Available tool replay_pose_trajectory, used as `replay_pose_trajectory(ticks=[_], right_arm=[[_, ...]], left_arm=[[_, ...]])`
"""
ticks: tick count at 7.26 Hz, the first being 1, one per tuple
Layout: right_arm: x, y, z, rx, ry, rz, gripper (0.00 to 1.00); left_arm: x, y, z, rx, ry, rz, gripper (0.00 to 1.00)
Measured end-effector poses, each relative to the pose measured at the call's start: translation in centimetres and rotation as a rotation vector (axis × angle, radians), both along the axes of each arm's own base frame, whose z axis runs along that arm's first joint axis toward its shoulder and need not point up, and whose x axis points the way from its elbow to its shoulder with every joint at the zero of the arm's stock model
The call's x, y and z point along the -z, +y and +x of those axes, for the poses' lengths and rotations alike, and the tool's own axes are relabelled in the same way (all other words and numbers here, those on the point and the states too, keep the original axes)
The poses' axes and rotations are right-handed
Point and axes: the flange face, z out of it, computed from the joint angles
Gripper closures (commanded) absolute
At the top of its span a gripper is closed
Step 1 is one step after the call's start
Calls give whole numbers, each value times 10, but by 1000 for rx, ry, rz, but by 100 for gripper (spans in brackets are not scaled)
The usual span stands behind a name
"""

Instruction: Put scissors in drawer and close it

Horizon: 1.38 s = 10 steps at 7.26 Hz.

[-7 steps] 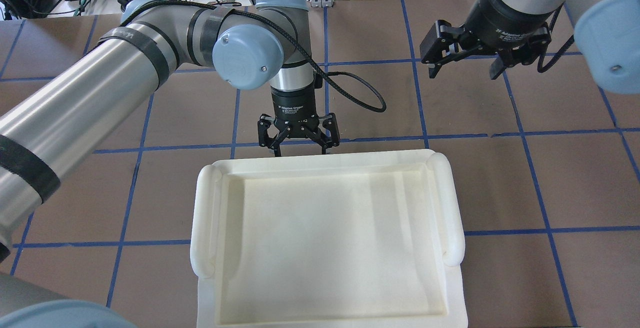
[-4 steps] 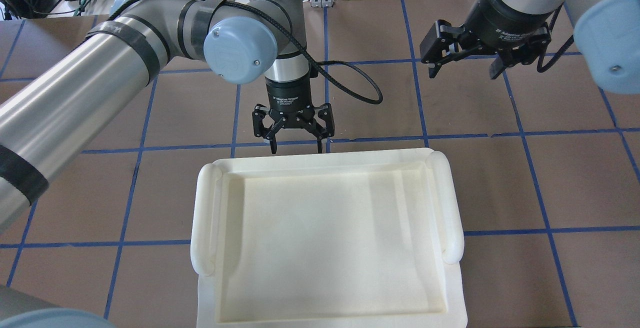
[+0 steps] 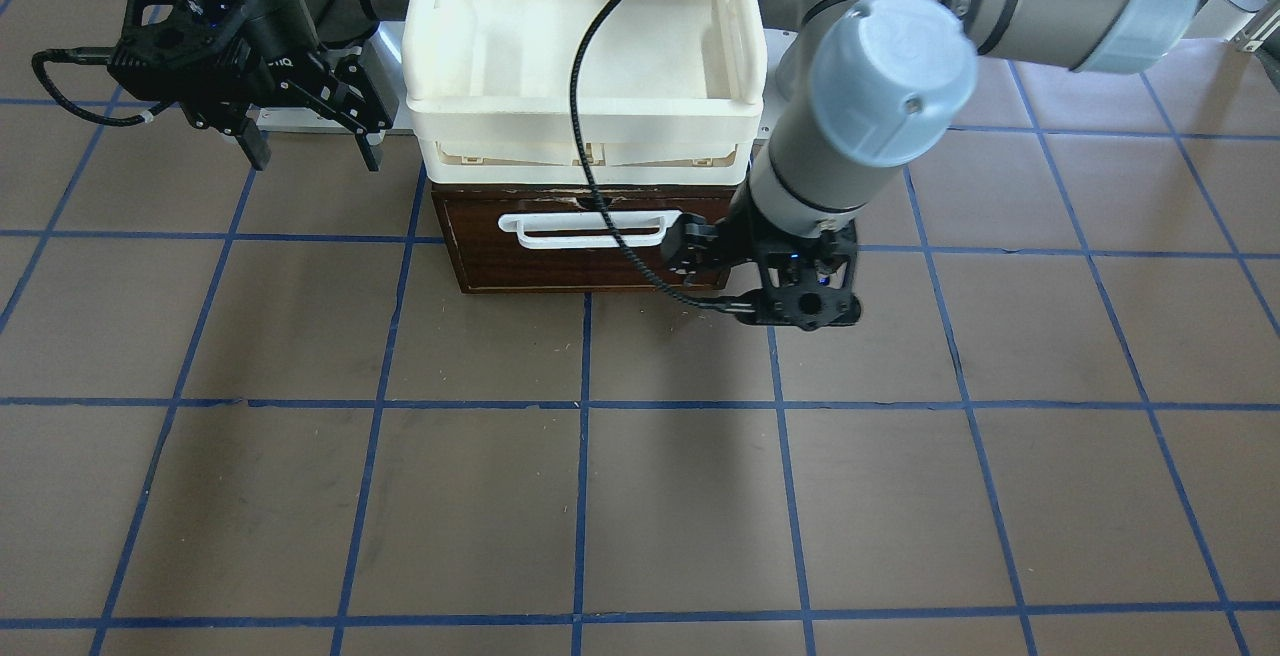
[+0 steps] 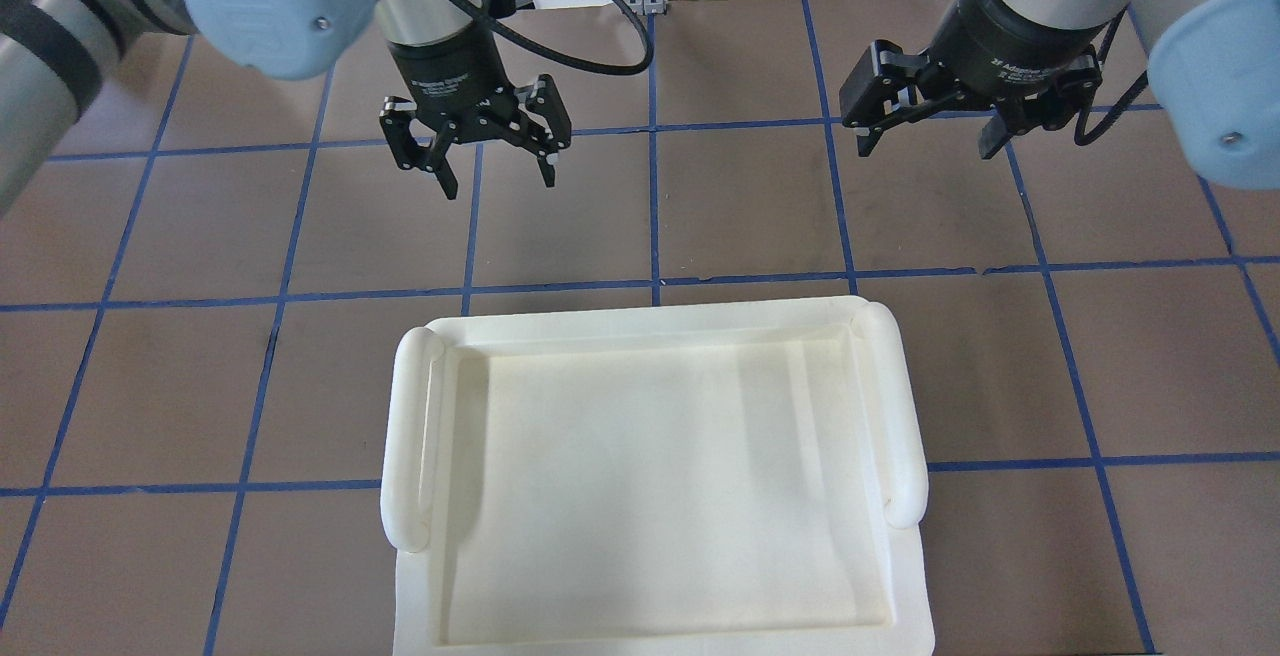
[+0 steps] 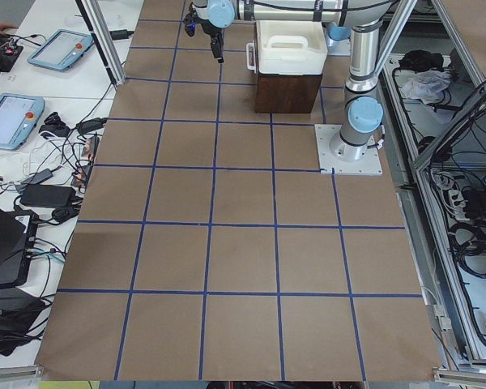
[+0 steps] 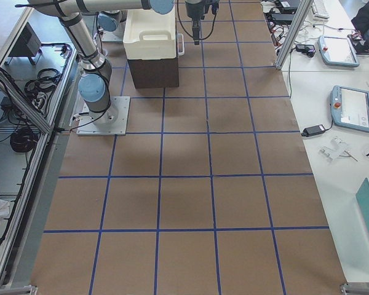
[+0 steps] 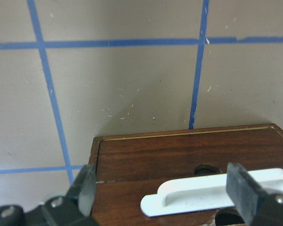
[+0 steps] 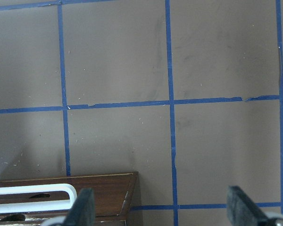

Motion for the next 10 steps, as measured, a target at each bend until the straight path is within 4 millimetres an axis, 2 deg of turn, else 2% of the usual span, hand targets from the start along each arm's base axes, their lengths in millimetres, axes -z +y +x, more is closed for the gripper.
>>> replay_pose_trajectory(ticks=[2, 4, 5, 7, 10], right_arm=[[-1, 1, 0, 0, 0, -2, 0], [-1, 1, 0, 0, 1, -3, 0], [-2, 1, -1, 0, 1, -4, 0], [-1, 1, -1, 0, 4, -3, 0], [-3, 2, -1, 3, 8, -5, 0]], left_arm=[[-54, 5, 52, -26, -33, -160, 0], [-91, 14, 83, -47, -50, -287, 0], [-101, 25, 87, -46, -56, -293, 0], [-105, 45, 87, -30, -60, -240, 0], [-114, 63, 79, 31, -106, -195, 0]])
